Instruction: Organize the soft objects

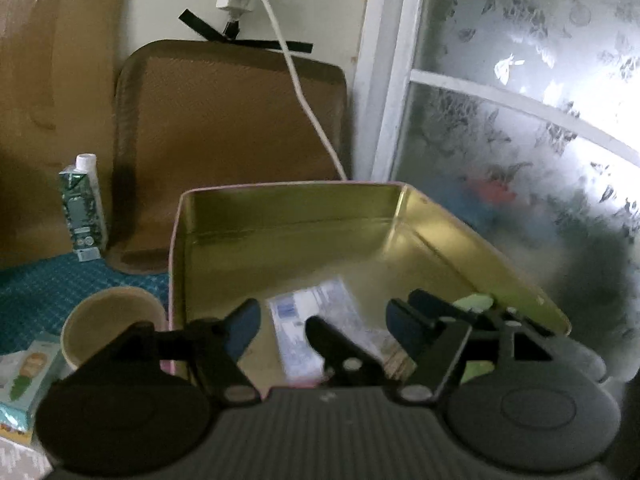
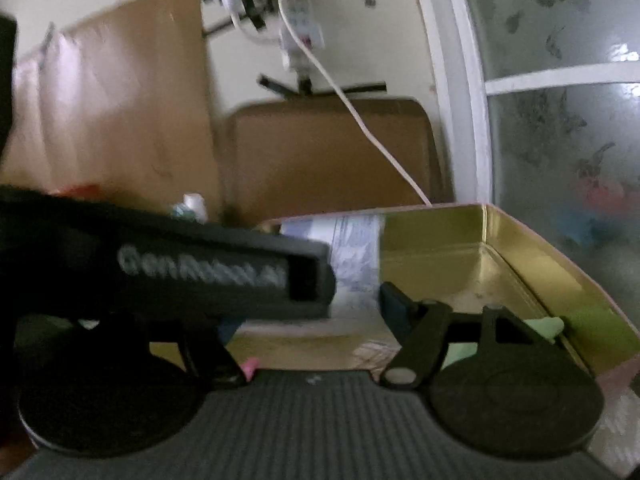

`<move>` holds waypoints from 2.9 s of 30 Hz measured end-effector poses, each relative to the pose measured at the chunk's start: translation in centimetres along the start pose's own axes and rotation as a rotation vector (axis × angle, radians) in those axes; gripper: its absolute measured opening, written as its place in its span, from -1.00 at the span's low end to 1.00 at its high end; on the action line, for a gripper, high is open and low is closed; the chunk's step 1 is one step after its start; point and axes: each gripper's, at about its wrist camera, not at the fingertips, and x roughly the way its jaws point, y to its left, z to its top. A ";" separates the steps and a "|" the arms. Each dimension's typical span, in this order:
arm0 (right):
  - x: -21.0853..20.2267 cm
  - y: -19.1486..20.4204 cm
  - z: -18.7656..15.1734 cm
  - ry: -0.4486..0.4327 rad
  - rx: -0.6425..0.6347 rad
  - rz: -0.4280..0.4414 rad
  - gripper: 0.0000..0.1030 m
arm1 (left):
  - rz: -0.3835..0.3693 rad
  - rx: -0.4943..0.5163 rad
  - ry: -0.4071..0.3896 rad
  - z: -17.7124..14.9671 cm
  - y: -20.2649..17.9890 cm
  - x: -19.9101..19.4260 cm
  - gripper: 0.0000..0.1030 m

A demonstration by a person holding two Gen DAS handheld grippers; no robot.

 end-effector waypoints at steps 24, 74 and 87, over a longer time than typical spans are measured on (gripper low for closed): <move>-5.5 11.1 -2.7 -0.001 -0.113 0.295 -0.50 | 0.471 -0.176 -0.054 -13.4 20.2 -16.2 0.59; -2.1 17.6 -2.9 0.218 -0.262 0.598 0.22 | 0.359 -0.396 -0.210 -15.3 24.8 -19.9 0.83; -7.3 15.2 -6.4 0.261 -0.258 0.590 0.87 | 0.154 -0.346 -0.163 -15.2 23.1 -19.9 0.62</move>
